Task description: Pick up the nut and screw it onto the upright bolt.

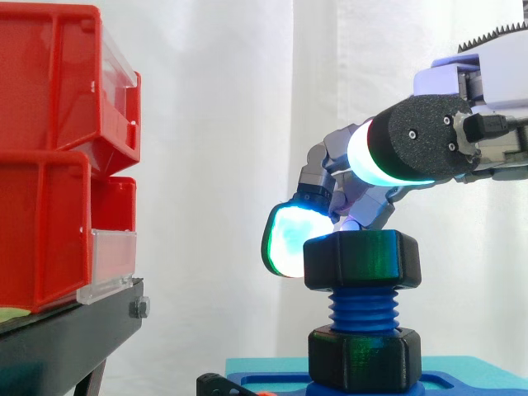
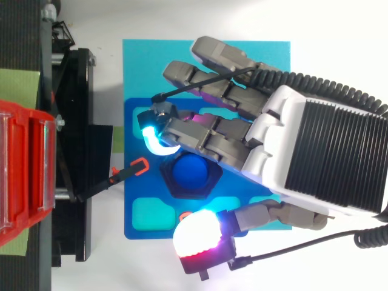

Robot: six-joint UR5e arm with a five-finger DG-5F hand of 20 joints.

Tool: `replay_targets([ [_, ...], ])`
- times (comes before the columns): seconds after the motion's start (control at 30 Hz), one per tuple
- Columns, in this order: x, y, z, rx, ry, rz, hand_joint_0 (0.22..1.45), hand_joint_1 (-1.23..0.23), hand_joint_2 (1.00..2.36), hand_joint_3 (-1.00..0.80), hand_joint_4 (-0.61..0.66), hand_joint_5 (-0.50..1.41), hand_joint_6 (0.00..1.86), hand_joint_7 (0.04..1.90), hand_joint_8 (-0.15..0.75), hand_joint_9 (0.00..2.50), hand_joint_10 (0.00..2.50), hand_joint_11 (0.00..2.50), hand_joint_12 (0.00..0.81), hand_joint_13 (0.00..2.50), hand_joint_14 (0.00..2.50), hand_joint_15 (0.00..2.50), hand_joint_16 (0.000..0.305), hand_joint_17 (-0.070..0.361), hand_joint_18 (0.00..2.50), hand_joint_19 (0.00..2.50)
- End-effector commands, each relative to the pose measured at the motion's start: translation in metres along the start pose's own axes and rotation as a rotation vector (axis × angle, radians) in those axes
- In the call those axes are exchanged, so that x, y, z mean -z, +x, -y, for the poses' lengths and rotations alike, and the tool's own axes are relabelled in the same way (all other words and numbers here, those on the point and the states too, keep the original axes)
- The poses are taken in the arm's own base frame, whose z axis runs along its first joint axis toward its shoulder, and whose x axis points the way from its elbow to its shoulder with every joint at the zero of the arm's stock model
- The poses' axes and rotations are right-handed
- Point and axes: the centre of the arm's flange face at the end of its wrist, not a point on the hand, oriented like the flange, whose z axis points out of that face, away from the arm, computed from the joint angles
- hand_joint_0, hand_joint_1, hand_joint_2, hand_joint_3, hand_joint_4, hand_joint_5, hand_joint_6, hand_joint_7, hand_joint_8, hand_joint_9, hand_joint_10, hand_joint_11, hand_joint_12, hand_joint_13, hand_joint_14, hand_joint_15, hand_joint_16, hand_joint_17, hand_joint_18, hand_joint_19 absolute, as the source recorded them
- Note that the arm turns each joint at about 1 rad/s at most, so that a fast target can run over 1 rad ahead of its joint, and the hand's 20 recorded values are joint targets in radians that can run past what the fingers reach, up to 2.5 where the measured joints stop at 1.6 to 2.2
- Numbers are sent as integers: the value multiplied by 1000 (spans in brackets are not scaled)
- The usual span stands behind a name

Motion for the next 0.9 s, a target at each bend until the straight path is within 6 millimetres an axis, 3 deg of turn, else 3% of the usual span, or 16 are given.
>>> replay_targets([
  [0.0, 0, 0, 1, 2, -3, -4, 501, -218, 1000, -500, 234, -75, 504, 1161, 261, 682, 0, 0, 312, 353, 0, 0, 48, 107, 67, 0],
  [0.63, 1, 1, 23, 23, 28, -44, 508, -220, 1000, -500, 177, -25, 500, 1571, 270, 745, 0, 0, 302, 415, 0, 0, 46, 104, 130, 0],
  [0.87, 0, -2, 30, 22, 18, -47, 514, -234, 1000, -500, 155, -3, 538, 1528, 277, 847, 0, 0, 287, 484, 0, 0, 45, 101, 214, 0],
])
